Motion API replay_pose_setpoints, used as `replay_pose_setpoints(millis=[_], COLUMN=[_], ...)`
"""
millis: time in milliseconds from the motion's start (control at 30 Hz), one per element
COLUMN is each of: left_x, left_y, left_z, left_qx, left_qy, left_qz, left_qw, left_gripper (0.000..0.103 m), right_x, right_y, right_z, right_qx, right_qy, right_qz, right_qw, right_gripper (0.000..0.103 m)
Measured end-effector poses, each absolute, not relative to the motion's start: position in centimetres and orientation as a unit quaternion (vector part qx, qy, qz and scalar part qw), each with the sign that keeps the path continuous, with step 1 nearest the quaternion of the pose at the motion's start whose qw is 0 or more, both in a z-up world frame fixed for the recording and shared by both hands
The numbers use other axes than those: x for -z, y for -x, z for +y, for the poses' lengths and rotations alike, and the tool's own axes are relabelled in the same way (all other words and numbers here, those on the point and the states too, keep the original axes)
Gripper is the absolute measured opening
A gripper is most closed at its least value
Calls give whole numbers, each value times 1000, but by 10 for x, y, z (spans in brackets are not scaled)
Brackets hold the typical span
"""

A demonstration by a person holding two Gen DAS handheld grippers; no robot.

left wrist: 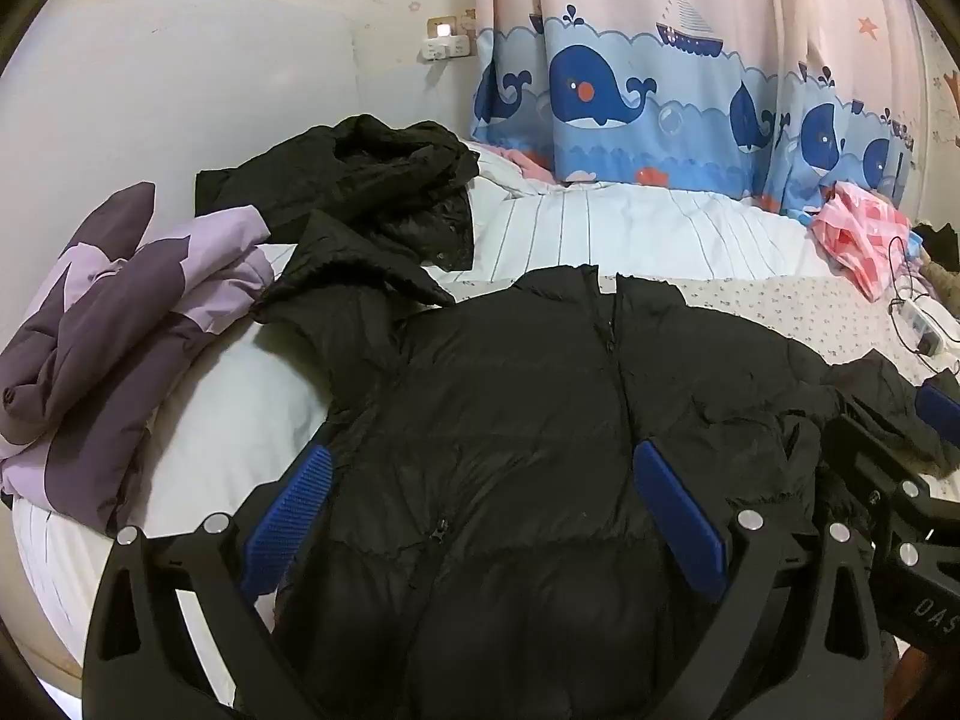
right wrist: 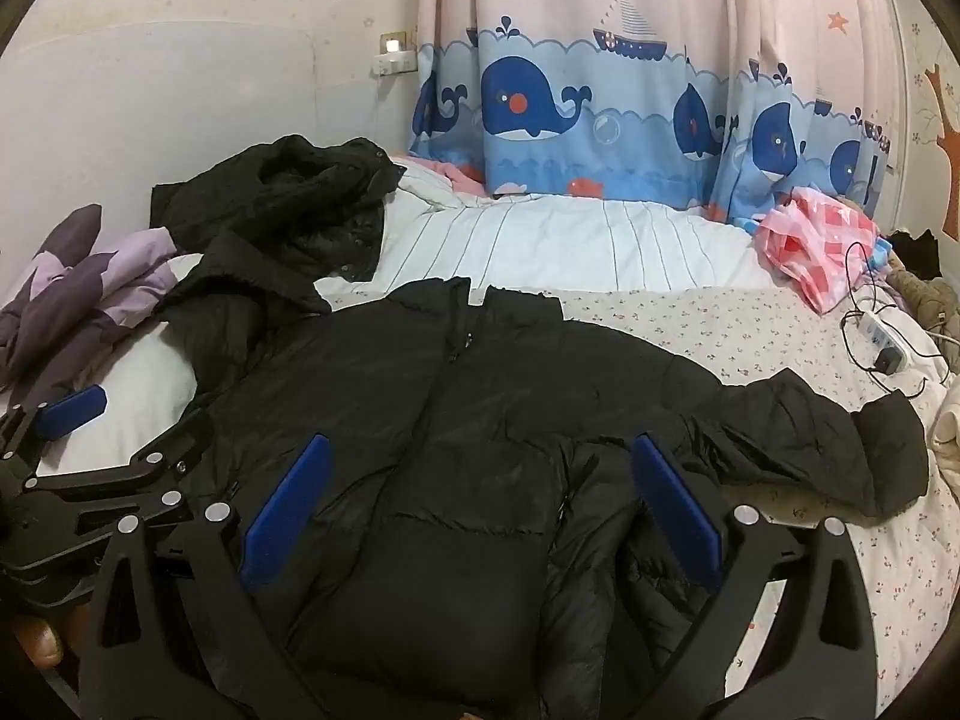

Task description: Fold large clothes

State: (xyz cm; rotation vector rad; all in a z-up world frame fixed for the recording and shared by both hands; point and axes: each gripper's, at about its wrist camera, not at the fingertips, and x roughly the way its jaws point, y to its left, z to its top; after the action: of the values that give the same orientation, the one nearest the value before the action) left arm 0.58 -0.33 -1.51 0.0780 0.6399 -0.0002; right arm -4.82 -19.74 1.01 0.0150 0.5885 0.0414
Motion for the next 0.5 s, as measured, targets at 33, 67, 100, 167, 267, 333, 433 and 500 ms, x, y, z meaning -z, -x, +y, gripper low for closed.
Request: replay_pose_setpoints(millis=[33, 67, 100, 167, 267, 333, 433, 500], left_x=[16, 16, 16, 17, 17, 17, 18, 19], left_y=[-6, -7, -7, -8, -8, -8, -8, -8], left_z=[-4, -4, -4, -5, -5, -5, -6, -7], left_qx=[1, 1, 1, 1, 2, 2, 3, 3], left_qy=[-39, -40, -41, -42, -41, -41, -41, -42], left_qz=[315, 316, 317, 318, 319, 319, 320, 320], left_qw=[948, 948, 948, 947, 947, 947, 947, 947], left_gripper=[97, 97, 97, 97, 97, 97, 97, 97], right_x=[-11, -10, -10, -10, -8, -7, -4, -7], right_y=[49, 50, 50, 49, 48, 47, 47, 45], right_z=[-198, -198, -198, -196, -197, -190, -190, -192], right_qx=[-20, -20, -20, -19, -19, -20, -19, -20], right_qy=[-7, -7, -7, -6, -5, -8, -8, -7], right_qz=[290, 287, 287, 286, 286, 291, 292, 290], right_qw=[957, 958, 958, 958, 958, 956, 956, 957], right_gripper=[96, 96, 96, 96, 96, 96, 96, 96])
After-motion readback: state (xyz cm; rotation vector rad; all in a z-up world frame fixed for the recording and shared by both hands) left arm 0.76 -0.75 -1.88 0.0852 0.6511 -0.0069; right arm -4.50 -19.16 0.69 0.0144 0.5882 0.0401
